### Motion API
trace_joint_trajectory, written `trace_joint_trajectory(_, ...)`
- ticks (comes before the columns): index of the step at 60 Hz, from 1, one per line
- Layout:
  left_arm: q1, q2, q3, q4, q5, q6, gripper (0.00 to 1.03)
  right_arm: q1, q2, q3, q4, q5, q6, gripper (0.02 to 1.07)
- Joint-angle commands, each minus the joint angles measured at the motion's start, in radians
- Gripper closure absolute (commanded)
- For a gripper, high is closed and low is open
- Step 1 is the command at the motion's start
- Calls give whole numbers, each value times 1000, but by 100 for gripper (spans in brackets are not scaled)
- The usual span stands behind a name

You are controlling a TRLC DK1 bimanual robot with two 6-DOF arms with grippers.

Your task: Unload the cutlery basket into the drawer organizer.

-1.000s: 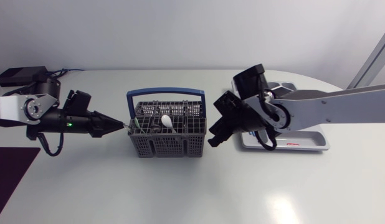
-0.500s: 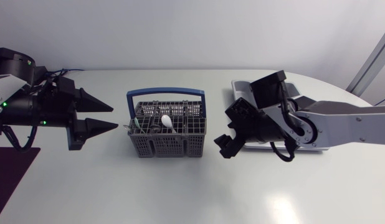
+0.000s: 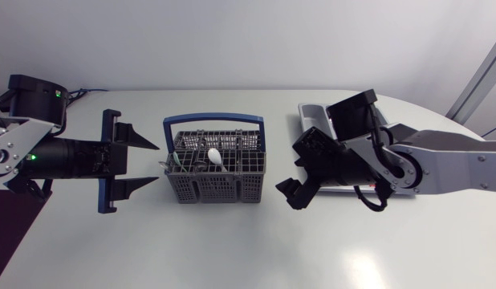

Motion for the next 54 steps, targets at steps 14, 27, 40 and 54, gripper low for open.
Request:
trace_joint_trajectory(14,-37,54,3,44,-45,151,40,10,15,-13,-12,-30,-16,8)
trace_joint_trajectory(27,-49,90,-10,123,-65,217,59,-2,25,-12,-12,-53,-16,8)
trace_joint_trajectory(40,-51,119,-17,152,-87,254,88,-10,36,-18,-6,-57,-17,8)
trace_joint_trajectory(54,-52,122,-14,146,-91,256,93,-10,48,-30,7,-57,-16,8)
